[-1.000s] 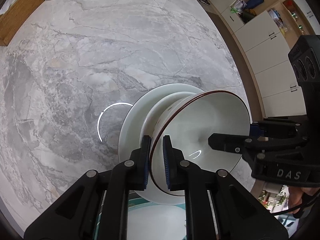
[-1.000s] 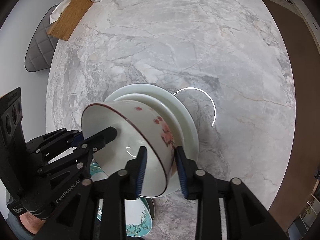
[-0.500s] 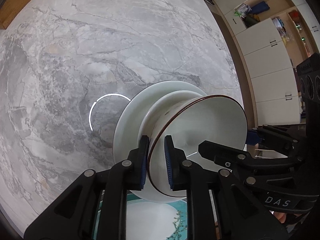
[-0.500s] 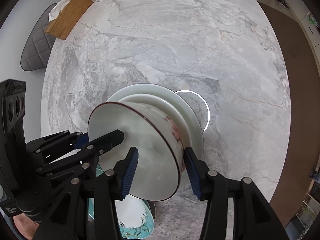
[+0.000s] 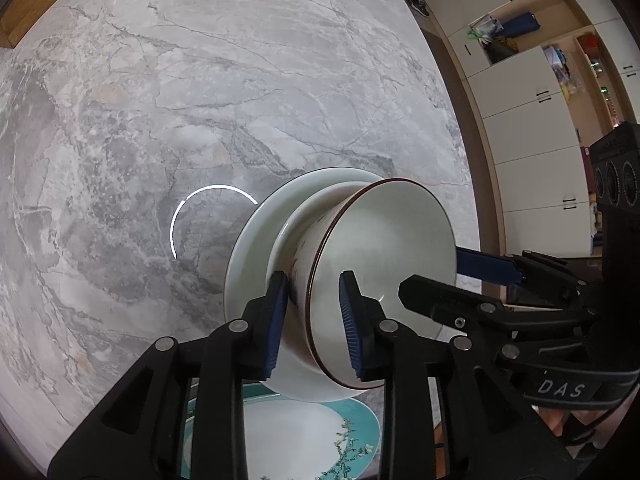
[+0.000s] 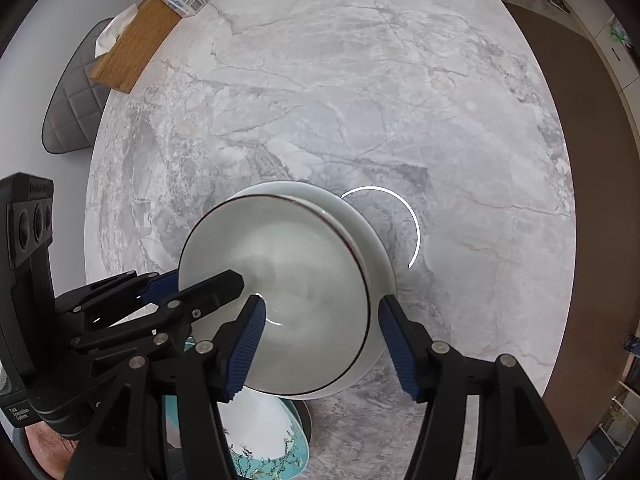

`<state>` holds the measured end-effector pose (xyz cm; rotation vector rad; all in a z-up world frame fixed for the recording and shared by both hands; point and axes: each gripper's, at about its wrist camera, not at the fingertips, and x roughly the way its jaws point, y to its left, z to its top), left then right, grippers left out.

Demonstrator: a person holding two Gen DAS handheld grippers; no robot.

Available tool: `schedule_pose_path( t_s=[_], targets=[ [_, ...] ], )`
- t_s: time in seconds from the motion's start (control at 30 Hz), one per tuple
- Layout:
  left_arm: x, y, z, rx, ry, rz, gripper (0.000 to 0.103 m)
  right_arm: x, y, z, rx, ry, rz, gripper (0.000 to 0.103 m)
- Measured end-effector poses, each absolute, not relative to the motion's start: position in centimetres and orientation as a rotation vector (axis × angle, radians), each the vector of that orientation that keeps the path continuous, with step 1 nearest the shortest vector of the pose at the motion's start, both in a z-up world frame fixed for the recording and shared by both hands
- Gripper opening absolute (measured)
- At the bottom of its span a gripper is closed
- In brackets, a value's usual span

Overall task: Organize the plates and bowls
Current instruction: 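Tilt the red-floral bowl with both grippers and lower it into the white bowls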

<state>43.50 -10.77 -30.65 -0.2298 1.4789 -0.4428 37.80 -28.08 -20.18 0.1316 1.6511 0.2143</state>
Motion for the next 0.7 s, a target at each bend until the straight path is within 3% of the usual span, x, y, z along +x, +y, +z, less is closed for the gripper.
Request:
schedule_pose_path(
  t_s=[0.27, 0.4, 0.47, 0.6, 0.7],
  targets=[
    [43.4, -10.5, -29.9, -0.254, 1.486, -0.429, 0.044, 37.8, -29.2, -20.2, 0.155, 1.645, 0.215, 0.066],
    [43.5, -10.4, -29.9, -0.275, 1.512, -0.419, 0.046, 37.9, -29.3, -20.4, 0.153, 1.644, 0.217, 0.066],
    [43.7, -9.8, -29.9, -0.321, 1.532, -0.431, 0.056, 37.9, -29.4, -20.4, 0.146, 1.642, 0.209, 0.066],
    [43.6, -10.1, -29.2, -0.298, 1.525, -0.435, 0.061, 37.8, -29.5, -20.5, 0.139, 1.641, 0.214, 0.066],
    [43.5, -10.4, -28.9, -0.318, 1.513, -0.442, 0.073, 37.8, -29.9, -20.8, 0.147, 1.644, 0.213, 0.066]
  ],
)
